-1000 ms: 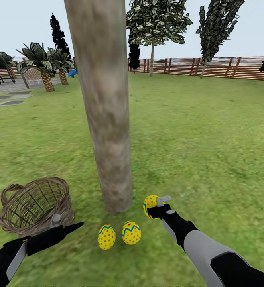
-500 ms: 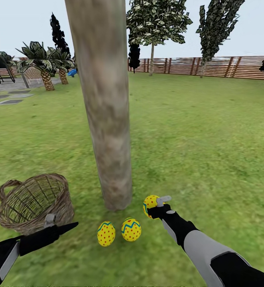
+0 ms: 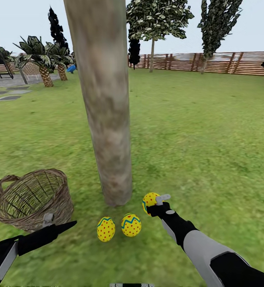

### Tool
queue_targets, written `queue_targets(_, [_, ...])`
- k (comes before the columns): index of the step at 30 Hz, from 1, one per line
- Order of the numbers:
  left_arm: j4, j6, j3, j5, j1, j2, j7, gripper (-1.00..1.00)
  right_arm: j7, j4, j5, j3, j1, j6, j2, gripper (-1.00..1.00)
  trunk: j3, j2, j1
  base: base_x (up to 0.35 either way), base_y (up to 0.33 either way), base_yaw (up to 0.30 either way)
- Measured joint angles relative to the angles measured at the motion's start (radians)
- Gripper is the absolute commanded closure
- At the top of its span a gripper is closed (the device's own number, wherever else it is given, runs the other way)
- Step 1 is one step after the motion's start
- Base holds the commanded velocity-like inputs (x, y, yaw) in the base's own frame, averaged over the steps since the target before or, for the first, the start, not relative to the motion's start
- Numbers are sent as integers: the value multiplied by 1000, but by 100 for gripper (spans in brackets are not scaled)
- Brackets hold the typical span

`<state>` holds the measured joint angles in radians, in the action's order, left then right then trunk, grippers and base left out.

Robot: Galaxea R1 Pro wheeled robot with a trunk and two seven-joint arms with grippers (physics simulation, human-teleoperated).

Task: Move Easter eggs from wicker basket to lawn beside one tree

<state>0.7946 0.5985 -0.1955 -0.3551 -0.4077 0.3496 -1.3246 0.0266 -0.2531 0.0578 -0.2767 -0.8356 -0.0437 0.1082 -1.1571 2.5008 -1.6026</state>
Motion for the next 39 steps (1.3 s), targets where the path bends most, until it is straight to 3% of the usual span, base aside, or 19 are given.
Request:
queue_targets(16, [3, 0, -7, 2, 0, 0, -5, -100, 40, 3, 5, 3, 0, 1, -3, 100, -62, 4, -7, 0, 0, 0])
queue_targets(20, [6, -1, -5, 2, 0, 0, -45, -100, 40, 3, 6, 3, 0, 1, -3, 100, -77, 5, -9, 0, 0, 0])
queue_targets(25, [6, -2, -3, 4, 0, 1, -49, -100, 40, 3, 4, 3, 0, 2, -4, 100, -97, 6, -11, 0, 0, 0])
queue_targets(33, [6, -6, -1, 8, 0, -5, -47, -100, 44, 0, 7, 4, 0, 14, -4, 100, -97, 6, -11, 0, -15, 0])
queue_targets(39, [5, -5, -1, 6, 0, -8, -48, -100, 93, 0, 6, 3, 0, 15, 0, 100, -94, 6, -11, 0, -303, 169])
